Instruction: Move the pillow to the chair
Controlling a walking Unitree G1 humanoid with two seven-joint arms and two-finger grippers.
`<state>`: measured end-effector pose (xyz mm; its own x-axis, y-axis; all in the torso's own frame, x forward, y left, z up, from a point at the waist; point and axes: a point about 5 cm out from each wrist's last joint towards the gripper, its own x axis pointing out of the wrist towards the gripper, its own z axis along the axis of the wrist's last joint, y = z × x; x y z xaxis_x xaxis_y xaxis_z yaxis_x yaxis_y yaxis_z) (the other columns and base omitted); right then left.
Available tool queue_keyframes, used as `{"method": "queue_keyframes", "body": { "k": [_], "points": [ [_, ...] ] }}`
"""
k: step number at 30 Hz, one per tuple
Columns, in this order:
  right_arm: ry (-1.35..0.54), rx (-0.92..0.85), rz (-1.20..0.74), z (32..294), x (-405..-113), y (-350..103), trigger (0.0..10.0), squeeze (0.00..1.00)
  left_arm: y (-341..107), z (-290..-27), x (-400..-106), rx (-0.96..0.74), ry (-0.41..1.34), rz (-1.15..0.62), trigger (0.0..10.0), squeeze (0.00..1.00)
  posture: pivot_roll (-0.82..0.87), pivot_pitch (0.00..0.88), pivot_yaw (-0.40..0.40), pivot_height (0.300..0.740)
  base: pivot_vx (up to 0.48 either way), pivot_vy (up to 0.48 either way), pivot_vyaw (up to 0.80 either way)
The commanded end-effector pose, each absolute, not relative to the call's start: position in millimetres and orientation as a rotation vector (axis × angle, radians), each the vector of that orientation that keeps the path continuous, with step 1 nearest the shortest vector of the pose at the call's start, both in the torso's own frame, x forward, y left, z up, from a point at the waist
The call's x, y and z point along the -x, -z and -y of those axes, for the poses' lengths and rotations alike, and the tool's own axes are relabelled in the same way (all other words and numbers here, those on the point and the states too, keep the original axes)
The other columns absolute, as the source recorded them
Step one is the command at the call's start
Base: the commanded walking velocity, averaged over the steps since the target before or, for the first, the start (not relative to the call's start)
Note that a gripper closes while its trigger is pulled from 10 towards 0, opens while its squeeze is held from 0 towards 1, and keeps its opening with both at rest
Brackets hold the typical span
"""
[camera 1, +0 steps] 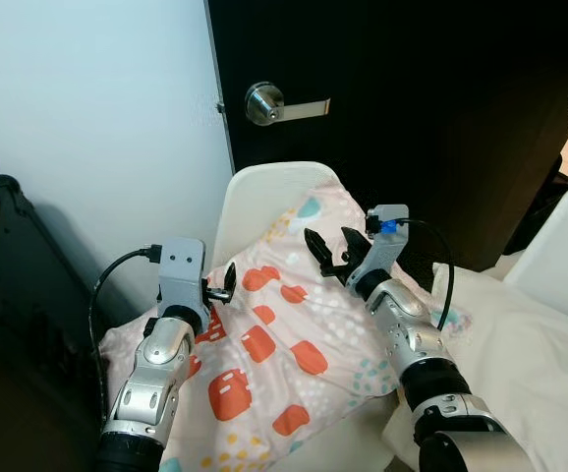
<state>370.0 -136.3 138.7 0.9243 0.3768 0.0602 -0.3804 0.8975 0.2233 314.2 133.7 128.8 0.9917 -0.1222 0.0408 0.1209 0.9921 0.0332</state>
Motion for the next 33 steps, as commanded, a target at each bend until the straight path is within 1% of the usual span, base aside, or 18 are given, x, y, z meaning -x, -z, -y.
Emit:
{"method": "queue_keyframes", "body": {
  "k": [1, 5, 9, 13, 14, 15, 17, 18, 19, 21, 22, 24, 25, 27, 28, 29, 30, 33],
  "points": [
    [-0.394, -0.246, 0.021, 133, -370, -138, 10.0, 0.0, -125, -137, -312, -0.035, 0.117, 0.029, 10.0, 0.0, 0.12, 0.0, 0.034, 0.669, 0.0, 0.0, 0.0],
    [-0.385, -0.234, 0.013, 133, -371, -137, 10.0, 0.0, -121, -141, -313, -0.05, 0.111, 0.016, 10.0, 0.0, 0.12, 0.0, 0.033, 0.684, 0.0, 0.0, 0.0],
    [-0.376, -0.207, -0.023, 134, -370, -130, 10.0, 0.0, -105, -148, -309, -0.036, 0.072, -0.034, 10.0, 0.0, 0.12, 0.0, 0.028, 0.704, 0.0, 0.0, 0.0],
    [-0.374, -0.202, -0.032, 134, -369, -127, 10.0, 0.0, -98, -151, -308, -0.028, 0.058, -0.058, 10.0, 0.0, 0.12, 0.0, 0.028, 0.709, 0.0, 0.0, 0.0],
    [-0.363, -0.187, -0.083, 137, -366, -115, 10.0, 0.0, -82, -158, -305, -0.026, 0.025, -0.118, 10.0, 0.0, 0.11, 0.0, 0.023, 0.714, 0.0, 0.0, 0.0],
    [-0.363, -0.187, -0.083, 137, -366, -115, 10.0, 0.0, -82, -158, -305, -0.026, 0.025, -0.118, 10.0, 0.0, 0.11, 0.0, 0.023, 0.714, 0.0, 0.0, 0.0],
    [-0.307, -0.087, -0.284, 148, -349, -69, 10.0, 0.0, -32, -173, -287, -0.004, -0.033, -0.313, 10.0, 0.0, 0.11, 0.0, 0.017, 0.719, 0.0, 0.0, 0.0],
    [-0.307, -0.087, -0.284, 148, -349, -69, 10.0, 0.0, -32, -173, -287, -0.004, -0.033, -0.313, 10.0, 0.0, 0.11, 0.0, 0.017, 0.719, 0.0, 0.0, 0.0],
    [-0.259, -0.033, -0.415, 159, -330, -38, 10.0, 0.0, -1, -183, -268, 0.001, -0.062, -0.434, 10.0, 0.0, 0.11, 0.0, 0.017, 0.719, 0.0, 0.0, 0.0],
    [-0.259, -0.033, -0.415, 159, -330, -38, 10.0, 0.0, -1, -183, -268, 0.001, -0.062, -0.434, 10.0, 0.0, 0.11, 0.0, 0.017, 0.719, 0.0, 0.0, 0.0],
    [-0.221, -0.014, -0.511, 169, -312, -15, 10.0, 0.0, 18, -191, -252, -0.002, -0.093, -0.518, 10.0, 0.0, 0.11, 0.0, 0.012, 0.719, 0.0, 0.0, 0.0],
    [-0.221, -0.014, -0.511, 169, -312, -15, 10.0, 0.0, 18, -191, -252, -0.002, -0.093, -0.518, 10.0, 0.0, 0.11, 0.0, 0.012, 0.719, 0.0, 0.0, 0.0],
    [-0.171, -0.017, -0.617, 180, -290, 8, 10.0, 0.0, 36, -200, -235, 0.013, -0.133, -0.607, 10.0, 0.0, 0.11, 0.0, 0.009, 0.719, 0.0, 0.0, 0.0],
    [-0.171, -0.017, -0.617, 180, -290, 8, 10.0, 0.0, 36, -200, -235, 0.013, -0.133, -0.607, 10.0, 0.0, 0.11, 0.0, 0.009, 0.719, 0.0, 0.0, 0.0],
    [-0.137, -0.027, -0.674, 187, -276, 20, 10.0, 0.0, 43, -204, -227, 0.029, -0.149, -0.648, 10.0, 0.0, 0.11, 0.0, 0.01, 0.719, 0.0, 0.0, 0.0],
    [-0.042, -0.09, -0.789, 200, -247, 43, 10.0, 0.0, 53, -209, -216, -0.001, -0.156, -0.711, 10.0, 0.0, 0.11, 0.0, 0.008, 0.719, 0.0, 0.0, 0.0],
    [-0.042, -0.09, -0.789, 200, -247, 43, 10.0, 0.0, 53, -209, -216, -0.001, -0.156, -0.711, 10.0, 0.0, 0.11, 0.0, 0.008, 0.719, 0.0, 0.0, 0.0],
    [0.1, -0.175, -0.887, 216, -215, 62, 10.0, 0.0, 61, -213, -207, -0.047, -0.155, -0.778, 10.0, 0.0, 0.11, 0.0, 0.007, 0.719, 0.0, 0.0, 0.0]
  ]
}}
